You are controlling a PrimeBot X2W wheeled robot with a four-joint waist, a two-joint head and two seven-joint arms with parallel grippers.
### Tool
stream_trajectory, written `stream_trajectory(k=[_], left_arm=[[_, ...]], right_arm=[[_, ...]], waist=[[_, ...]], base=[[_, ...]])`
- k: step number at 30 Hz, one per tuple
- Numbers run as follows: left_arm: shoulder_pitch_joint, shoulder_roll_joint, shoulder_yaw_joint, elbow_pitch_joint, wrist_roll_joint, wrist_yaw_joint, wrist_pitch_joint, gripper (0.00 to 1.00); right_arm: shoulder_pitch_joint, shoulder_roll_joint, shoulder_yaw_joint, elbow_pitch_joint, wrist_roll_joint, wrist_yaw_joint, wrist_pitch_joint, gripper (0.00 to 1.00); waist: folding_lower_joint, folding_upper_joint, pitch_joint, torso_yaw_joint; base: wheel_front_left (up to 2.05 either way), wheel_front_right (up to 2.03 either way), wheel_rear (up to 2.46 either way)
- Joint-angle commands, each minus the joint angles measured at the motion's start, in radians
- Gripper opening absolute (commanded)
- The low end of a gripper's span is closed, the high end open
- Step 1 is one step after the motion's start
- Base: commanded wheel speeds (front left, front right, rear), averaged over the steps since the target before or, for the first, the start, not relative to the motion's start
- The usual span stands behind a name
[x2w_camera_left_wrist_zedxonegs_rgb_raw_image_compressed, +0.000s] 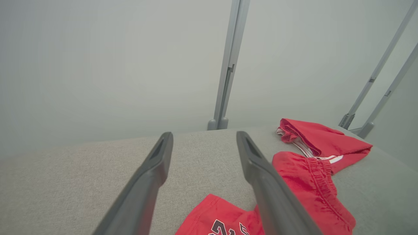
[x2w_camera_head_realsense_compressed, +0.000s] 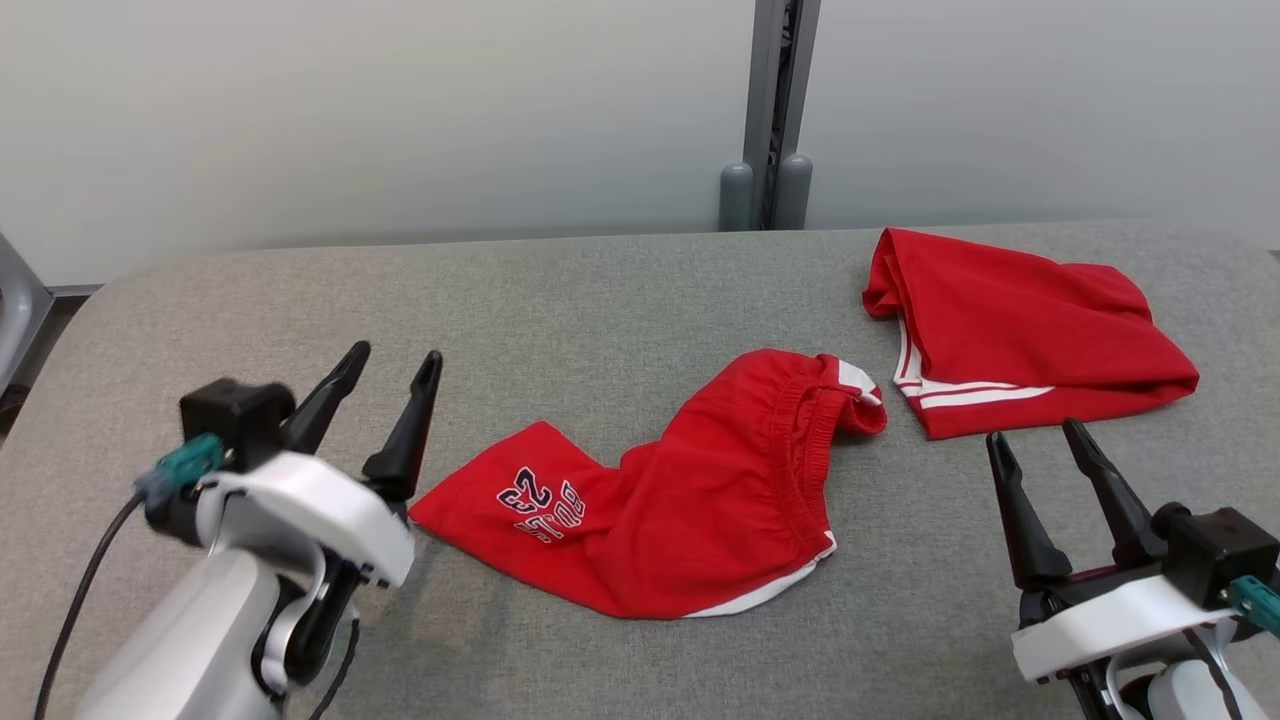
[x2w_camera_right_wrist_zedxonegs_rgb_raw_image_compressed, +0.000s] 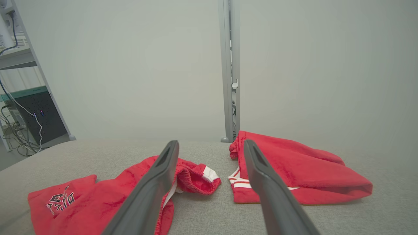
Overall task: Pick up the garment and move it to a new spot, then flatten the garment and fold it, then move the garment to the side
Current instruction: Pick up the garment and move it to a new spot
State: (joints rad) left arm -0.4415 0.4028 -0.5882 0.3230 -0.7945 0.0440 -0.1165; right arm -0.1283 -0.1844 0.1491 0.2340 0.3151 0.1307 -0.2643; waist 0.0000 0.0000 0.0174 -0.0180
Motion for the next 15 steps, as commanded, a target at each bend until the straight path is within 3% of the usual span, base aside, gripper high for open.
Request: stream_trajectory(k=[1,8,11,15], left_arm=[[0.028,0.012,0.011,-0.019,0.005,0.013,-0.017,1.00],[0.199,0.062,0.082,-0.180,0.023,0.092,-0.125,1.00],[0.275,0.053,0.122,-0.229,0.030,0.122,-0.142,1.00],[0.354,0.029,0.162,-0.278,0.066,0.129,-0.147,1.00]], right_arm=[[0.016,0.000,0.002,-0.007,0.006,0.000,0.000,1.00],[0.049,0.018,-0.024,-0.028,0.007,0.000,0.000,1.00],[0.067,0.037,-0.037,-0.042,0.003,0.000,0.000,1.00],[0.085,0.048,-0.044,-0.049,-0.002,0.000,0.000,1.00]], waist=[[0.0000,0.0000,-0.004,0.003],[0.0000,0.0000,-0.016,0.010],[0.0000,0.0000,-0.019,0.012],[0.0000,0.0000,-0.019,0.015]], base=[[0.00,0.00,0.00],[0.00,0.00,0.00],[0.00,0.00,0.00],[0.00,0.00,0.00]])
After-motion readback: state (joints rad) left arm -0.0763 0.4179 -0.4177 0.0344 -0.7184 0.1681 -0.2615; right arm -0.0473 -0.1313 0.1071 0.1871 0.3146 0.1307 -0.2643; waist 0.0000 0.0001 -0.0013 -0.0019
